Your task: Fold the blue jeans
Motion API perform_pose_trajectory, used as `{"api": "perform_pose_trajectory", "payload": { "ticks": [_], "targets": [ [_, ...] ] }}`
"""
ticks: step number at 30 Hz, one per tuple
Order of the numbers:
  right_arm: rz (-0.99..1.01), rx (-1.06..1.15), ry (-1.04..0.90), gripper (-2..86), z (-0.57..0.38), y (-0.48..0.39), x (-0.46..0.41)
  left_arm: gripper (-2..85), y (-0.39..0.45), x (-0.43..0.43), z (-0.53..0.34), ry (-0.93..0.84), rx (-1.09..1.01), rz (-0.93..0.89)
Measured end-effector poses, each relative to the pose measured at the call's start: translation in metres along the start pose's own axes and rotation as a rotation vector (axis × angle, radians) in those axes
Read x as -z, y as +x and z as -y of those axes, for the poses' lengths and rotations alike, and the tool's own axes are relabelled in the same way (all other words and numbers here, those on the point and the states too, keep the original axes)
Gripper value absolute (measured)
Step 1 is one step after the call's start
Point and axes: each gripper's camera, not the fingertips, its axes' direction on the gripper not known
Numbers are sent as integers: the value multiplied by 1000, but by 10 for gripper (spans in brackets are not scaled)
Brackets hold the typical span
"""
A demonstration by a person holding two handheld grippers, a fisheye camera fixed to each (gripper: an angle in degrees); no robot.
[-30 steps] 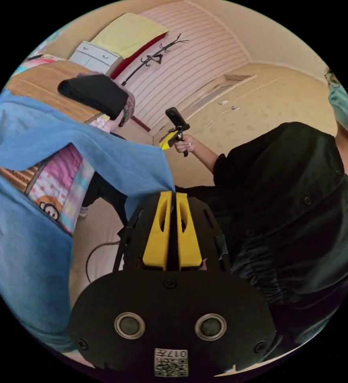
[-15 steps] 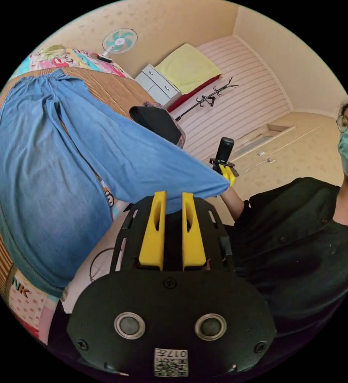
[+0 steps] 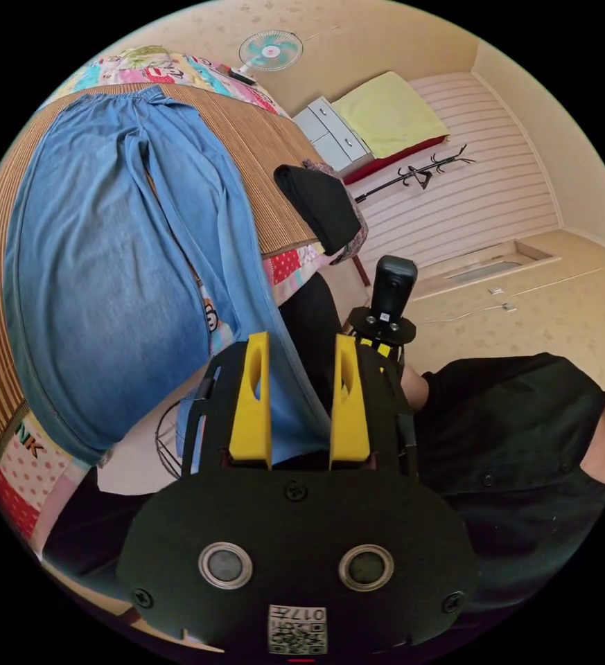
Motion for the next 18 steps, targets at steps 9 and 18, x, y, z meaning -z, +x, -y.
{"api": "perform_pose_trajectory", "payload": {
  "ticks": [9, 18],
  "targets": [
    [9, -8, 5, 15, -5, 6, -14, 112, 6, -22, 9, -97, -2, 96],
    [-30, -15, -5, 15, -5, 15, -13, 9, 0, -24, 14, -86, -4, -39]
  ]
}}
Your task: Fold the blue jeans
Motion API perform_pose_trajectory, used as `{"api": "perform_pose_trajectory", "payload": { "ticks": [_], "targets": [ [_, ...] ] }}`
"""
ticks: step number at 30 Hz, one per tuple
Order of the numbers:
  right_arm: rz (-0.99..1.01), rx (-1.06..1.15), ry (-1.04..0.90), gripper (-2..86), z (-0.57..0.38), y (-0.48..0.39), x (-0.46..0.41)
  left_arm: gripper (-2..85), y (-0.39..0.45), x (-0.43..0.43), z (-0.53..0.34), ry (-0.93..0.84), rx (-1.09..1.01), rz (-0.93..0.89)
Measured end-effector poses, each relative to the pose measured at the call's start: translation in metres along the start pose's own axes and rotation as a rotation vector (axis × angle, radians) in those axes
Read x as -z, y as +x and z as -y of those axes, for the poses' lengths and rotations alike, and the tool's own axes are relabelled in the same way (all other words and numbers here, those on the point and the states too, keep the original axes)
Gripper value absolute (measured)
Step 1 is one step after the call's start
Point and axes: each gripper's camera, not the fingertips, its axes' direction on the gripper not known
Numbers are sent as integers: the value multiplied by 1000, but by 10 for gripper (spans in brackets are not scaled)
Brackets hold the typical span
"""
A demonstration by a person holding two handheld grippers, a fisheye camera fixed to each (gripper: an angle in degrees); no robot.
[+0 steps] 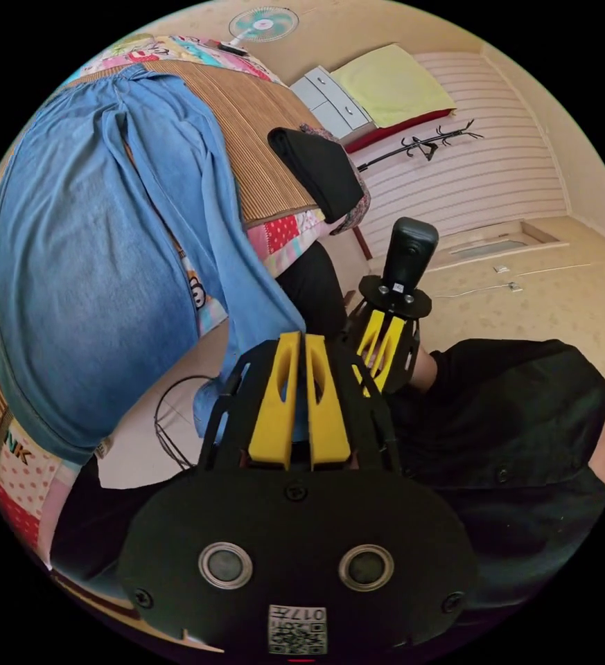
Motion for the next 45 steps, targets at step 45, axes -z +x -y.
{"api": "perform_pose_trajectory", "payload": {
  "ticks": [45],
  "targets": [
    [-46, -578, 246, 22, 27, 110, 58, -6, 5, 29, -12, 98, -57, -6]
  ]
}}
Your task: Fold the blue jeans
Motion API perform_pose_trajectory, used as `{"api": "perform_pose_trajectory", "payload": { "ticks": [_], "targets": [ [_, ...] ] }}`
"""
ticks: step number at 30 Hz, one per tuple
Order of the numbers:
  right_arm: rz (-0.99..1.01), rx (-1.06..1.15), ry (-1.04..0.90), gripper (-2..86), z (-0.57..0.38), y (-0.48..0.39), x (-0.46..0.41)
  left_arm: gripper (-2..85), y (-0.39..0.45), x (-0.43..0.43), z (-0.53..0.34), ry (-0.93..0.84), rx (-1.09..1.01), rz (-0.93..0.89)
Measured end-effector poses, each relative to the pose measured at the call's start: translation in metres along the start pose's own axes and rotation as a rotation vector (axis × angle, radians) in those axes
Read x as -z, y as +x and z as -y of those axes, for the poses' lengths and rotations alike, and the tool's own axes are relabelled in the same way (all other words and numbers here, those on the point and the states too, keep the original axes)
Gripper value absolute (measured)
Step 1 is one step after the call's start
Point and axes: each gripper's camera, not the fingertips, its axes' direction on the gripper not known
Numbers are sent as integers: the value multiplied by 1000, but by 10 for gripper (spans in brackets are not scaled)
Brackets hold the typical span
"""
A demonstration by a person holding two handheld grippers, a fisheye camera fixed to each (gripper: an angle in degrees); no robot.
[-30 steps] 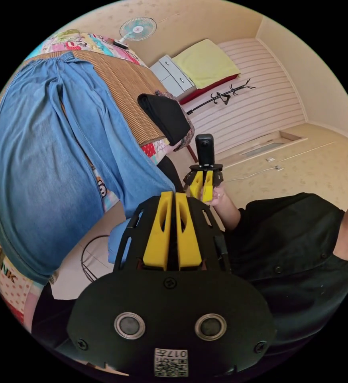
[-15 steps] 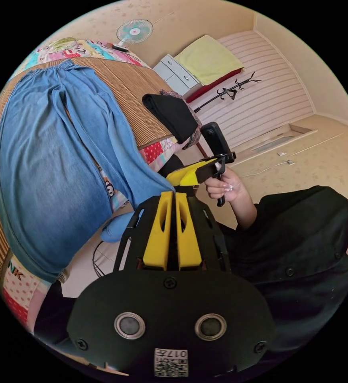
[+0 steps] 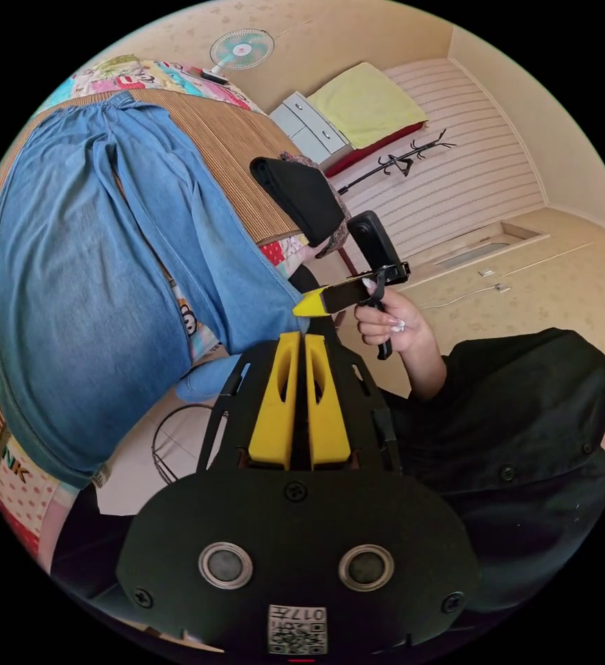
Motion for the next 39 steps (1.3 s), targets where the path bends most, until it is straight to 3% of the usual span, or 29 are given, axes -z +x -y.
{"api": "perform_pose_trajectory", "payload": {
  "ticks": [12, 17, 20, 39],
  "targets": [
    [-38, 10, -11, 11, 26, -5, -24, 70, -25, 7, -8, 40, 85, 2],
    [-172, 65, -59, 10, 49, -32, -44, 78, -20, 5, -7, 17, 120, 168],
    [-211, 96, -77, 11, 58, -43, -54, 79, -26, -4, -3, 11, 132, 153],
    [-54, 40, -25, 11, 52, -23, -18, 64, -14, -11, -12, 139, 47, 338]
  ]
}}
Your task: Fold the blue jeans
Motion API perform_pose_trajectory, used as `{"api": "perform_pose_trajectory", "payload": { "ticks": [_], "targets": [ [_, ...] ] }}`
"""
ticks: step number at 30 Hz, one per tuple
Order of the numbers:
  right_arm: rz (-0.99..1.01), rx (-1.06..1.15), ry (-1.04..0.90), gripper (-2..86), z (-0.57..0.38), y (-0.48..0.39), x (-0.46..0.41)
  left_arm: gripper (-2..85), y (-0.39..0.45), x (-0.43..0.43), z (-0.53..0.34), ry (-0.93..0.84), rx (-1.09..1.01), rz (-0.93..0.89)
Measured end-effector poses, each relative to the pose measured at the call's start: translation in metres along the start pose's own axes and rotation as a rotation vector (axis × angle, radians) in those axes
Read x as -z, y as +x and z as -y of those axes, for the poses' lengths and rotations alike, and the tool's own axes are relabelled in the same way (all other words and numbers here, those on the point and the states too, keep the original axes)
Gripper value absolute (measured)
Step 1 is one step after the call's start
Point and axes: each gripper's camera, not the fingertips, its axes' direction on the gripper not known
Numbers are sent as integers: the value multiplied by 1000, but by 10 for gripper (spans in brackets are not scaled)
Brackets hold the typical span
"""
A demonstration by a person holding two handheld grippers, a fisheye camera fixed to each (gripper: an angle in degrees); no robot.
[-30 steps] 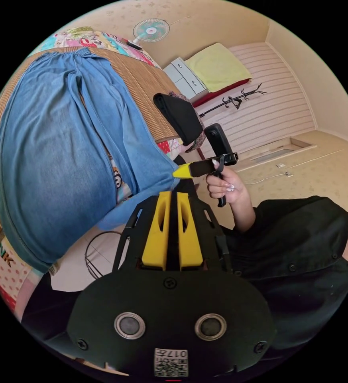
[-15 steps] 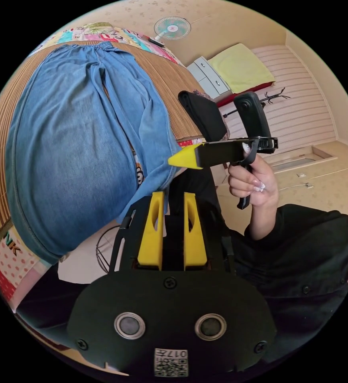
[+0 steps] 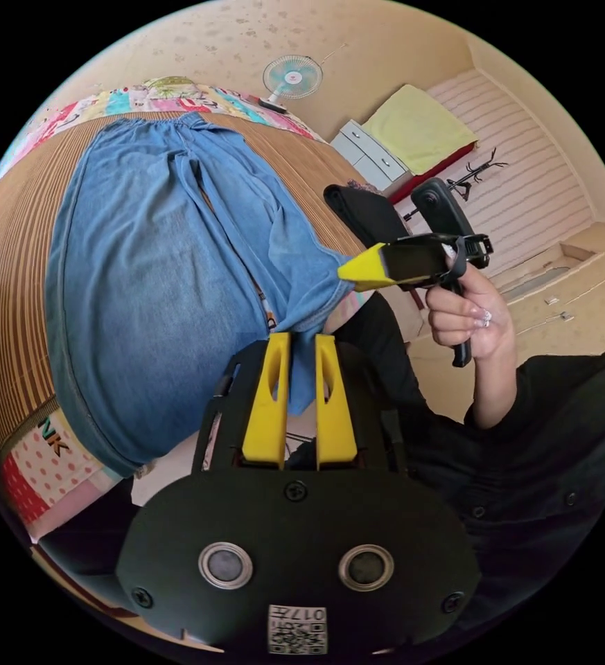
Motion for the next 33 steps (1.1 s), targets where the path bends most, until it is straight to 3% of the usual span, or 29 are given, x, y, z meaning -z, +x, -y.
{"api": "perform_pose_trajectory", "payload": {
  "ticks": [9, 16, 26, 33],
  "targets": [
    [57, -30, 31, 12, -7, 17, 24, 65, 4, 2, -13, 13, -64, -70],
    [89, -40, 33, 13, -11, 27, 36, 66, 24, 6, -16, 30, -158, -14],
    [103, -53, 31, 21, -14, 34, 42, 62, 36, -13, -13, 15, -128, 53],
    [113, -54, 40, 20, -14, 40, 48, 22, 37, -8, -20, 10, -169, 5]
  ]
}}
